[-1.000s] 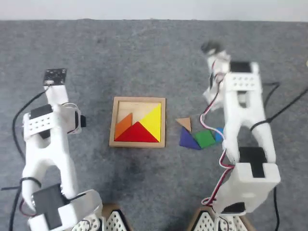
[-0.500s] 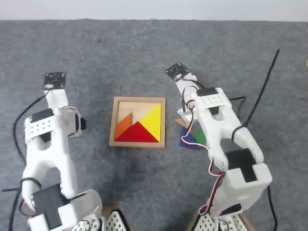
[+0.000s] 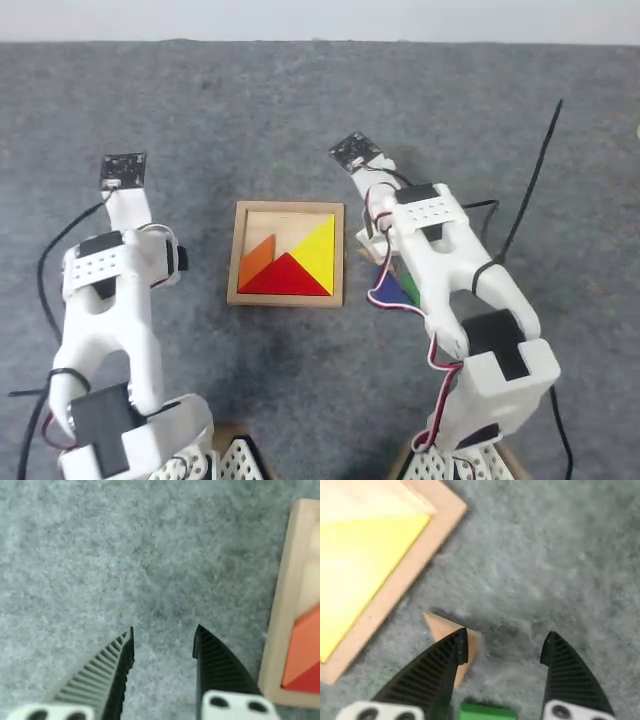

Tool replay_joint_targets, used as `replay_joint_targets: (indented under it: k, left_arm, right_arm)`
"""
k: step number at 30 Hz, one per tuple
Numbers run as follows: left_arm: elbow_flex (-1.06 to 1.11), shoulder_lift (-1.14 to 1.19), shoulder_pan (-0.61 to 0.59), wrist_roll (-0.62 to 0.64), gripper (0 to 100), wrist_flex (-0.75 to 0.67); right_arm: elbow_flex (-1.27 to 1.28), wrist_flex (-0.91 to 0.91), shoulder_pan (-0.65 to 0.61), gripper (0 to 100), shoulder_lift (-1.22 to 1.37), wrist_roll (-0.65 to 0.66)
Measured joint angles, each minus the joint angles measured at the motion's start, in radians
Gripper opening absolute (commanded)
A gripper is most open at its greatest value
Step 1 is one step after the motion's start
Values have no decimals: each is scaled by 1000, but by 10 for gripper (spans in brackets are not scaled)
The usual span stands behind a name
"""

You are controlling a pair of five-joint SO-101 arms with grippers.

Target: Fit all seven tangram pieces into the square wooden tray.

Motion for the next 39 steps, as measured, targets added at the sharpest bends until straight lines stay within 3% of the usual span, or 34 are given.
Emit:
replay_joint_targets:
  k: [5,17,19,24,34,39]
  left_arm:
    - [8,0,0,6,195,-20]
    - [8,0,0,6,195,-23]
    - [8,0,0,6,195,-23]
    - [8,0,0,6,195,-23]
    - [8,0,0,6,195,-23]
    - [8,0,0,6,195,-23]
  right_arm:
    - [8,-29,-60,249,0,0]
    - [38,-29,-60,247,41,32]
    - [38,-28,-58,214,41,37]
    - [38,-3,-54,23,41,41]
    - [35,2,-52,30,40,44]
    - [-95,132,-55,32,43,-100]
